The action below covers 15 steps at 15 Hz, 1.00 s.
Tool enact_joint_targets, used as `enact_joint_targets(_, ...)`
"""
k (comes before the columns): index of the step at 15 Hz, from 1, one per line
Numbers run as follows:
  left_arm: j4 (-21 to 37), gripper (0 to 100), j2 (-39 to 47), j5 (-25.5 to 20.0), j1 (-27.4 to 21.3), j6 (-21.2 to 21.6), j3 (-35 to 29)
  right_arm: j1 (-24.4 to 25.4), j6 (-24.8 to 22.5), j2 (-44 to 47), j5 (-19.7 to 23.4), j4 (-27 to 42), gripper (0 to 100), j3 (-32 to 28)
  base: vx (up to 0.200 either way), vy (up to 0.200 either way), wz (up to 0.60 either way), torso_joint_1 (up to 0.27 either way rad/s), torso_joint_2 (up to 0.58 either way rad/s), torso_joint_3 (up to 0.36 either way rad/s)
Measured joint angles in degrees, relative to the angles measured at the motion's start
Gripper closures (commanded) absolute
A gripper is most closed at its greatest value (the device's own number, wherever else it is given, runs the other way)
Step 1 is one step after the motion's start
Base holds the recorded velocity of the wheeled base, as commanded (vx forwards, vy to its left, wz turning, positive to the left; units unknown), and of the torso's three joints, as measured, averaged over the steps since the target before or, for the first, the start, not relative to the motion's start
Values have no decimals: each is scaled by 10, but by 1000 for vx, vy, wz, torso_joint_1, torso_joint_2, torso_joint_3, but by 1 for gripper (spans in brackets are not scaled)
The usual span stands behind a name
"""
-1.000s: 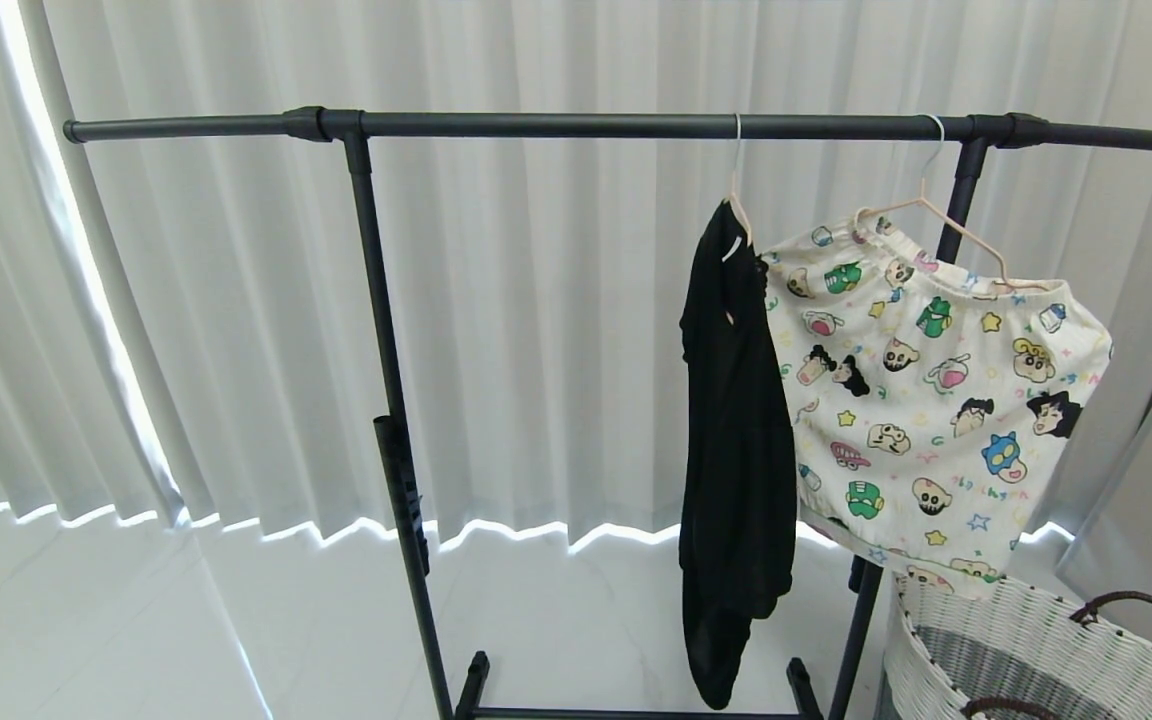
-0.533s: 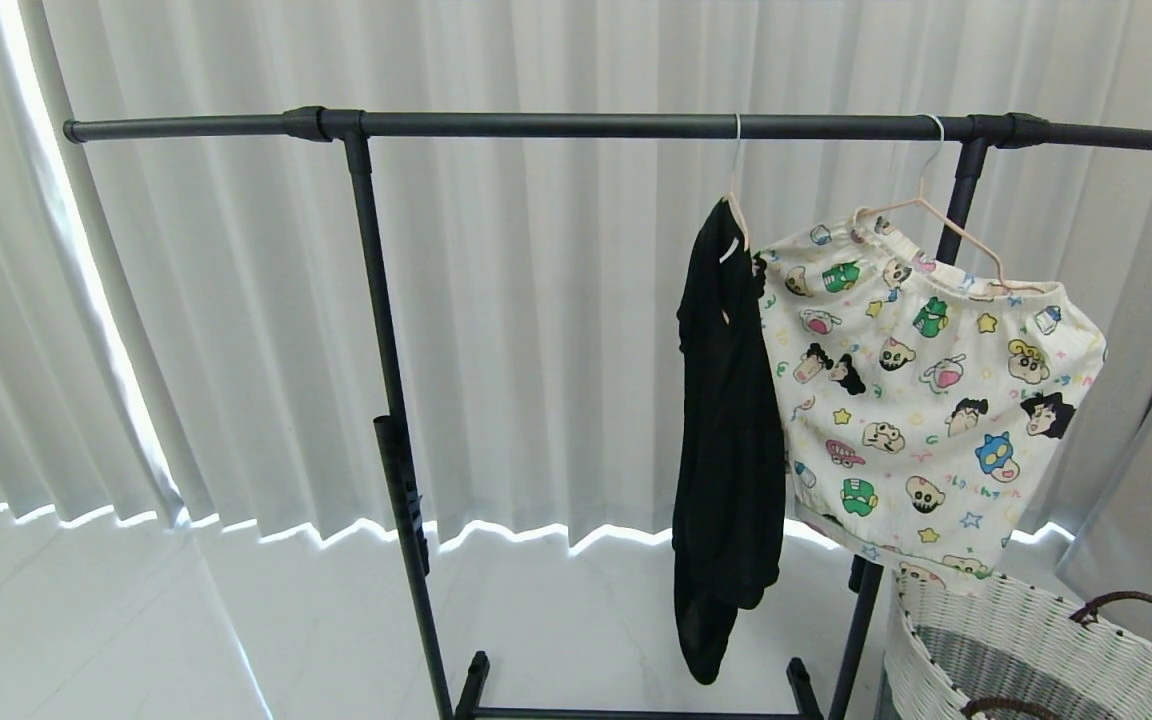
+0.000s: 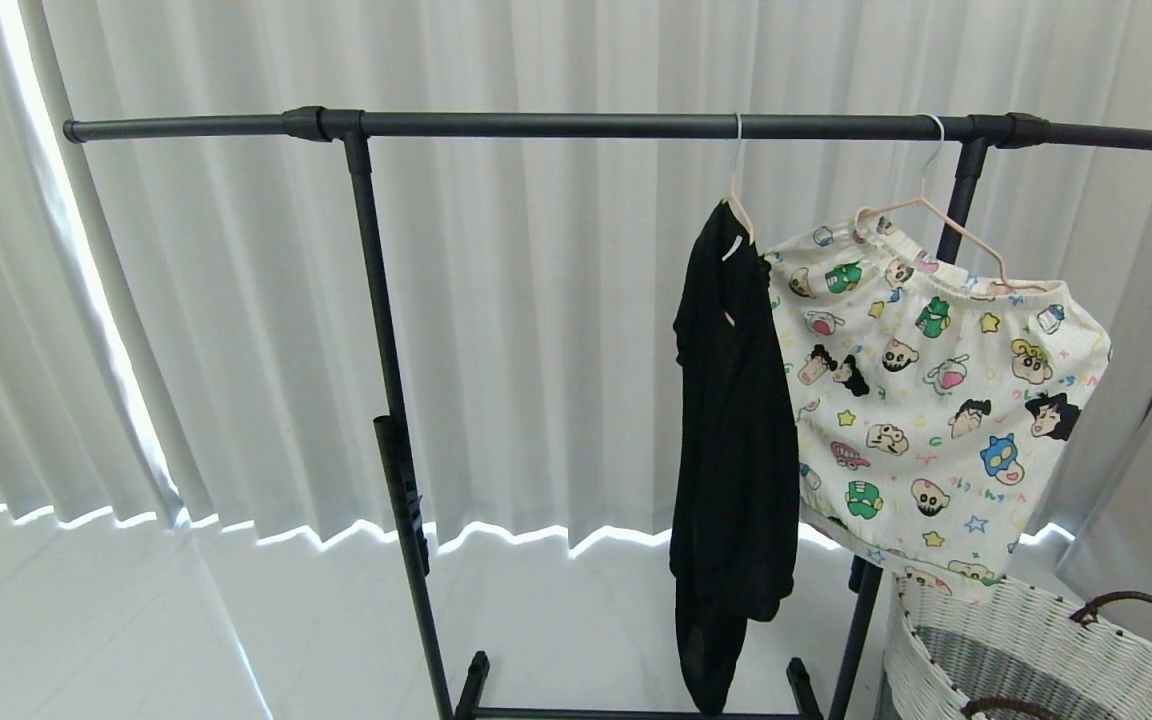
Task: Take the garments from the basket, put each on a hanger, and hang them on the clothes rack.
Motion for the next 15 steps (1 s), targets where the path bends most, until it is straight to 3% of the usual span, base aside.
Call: enact_joint_targets(15, -1, 0, -2, 0, -1, -10, 0, 0, 0, 0, 0, 0, 0, 0, 0, 0, 0, 0, 0, 0)
